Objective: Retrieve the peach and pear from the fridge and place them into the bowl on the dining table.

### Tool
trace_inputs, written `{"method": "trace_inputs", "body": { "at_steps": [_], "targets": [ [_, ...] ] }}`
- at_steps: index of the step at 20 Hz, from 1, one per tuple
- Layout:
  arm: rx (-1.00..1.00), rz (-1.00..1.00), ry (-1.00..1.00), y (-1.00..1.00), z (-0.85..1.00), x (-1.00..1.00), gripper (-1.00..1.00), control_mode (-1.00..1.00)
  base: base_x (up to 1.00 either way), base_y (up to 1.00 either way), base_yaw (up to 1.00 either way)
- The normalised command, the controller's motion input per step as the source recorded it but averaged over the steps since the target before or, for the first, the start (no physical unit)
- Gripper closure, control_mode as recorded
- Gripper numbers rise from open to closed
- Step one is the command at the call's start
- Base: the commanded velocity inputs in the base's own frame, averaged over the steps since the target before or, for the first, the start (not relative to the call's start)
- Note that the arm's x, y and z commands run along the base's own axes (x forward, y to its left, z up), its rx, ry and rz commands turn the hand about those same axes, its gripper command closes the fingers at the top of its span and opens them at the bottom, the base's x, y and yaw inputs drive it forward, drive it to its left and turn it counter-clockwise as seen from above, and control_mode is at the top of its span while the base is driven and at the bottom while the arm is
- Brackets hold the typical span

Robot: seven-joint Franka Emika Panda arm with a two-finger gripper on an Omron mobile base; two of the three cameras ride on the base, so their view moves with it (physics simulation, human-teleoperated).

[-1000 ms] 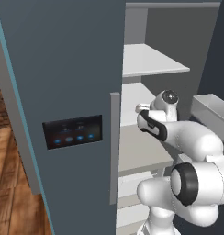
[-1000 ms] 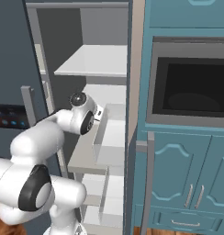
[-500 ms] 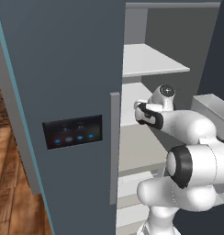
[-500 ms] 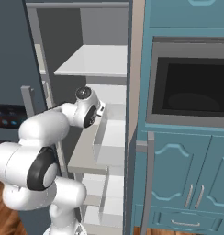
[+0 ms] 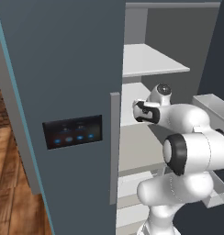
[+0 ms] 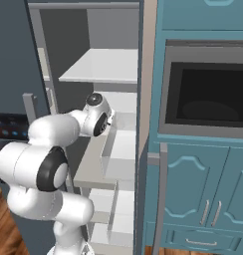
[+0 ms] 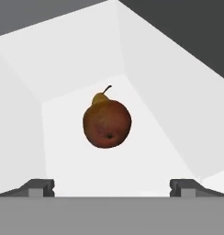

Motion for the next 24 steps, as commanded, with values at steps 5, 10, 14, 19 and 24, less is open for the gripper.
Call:
{"method": "trace_inputs", "body": {
  "at_steps": [5,10,14,19,24],
  "targets": [
    [0.00,0.00,0.00,0.00,-0.20,0.34,-1.00,-1.00,0.00,0.00,0.00],
    [0.00,0.00,0.00,-0.02,-0.13,0.32,-1.00,-1.00,0.00,0.00,0.00],
    [0.00,-0.02,0.00,-0.15,-0.04,0.21,-1.00,-1.00,0.00,0.00,0.00],
    [0.00,-0.04,0.00,-0.23,-0.04,0.16,-1.00,-1.00,0.00,0.00,0.00],
    [0.00,-0.02,0.00,-0.09,-0.15,0.16,-1.00,-1.00,0.00,0.00,0.00]
  ]
}}
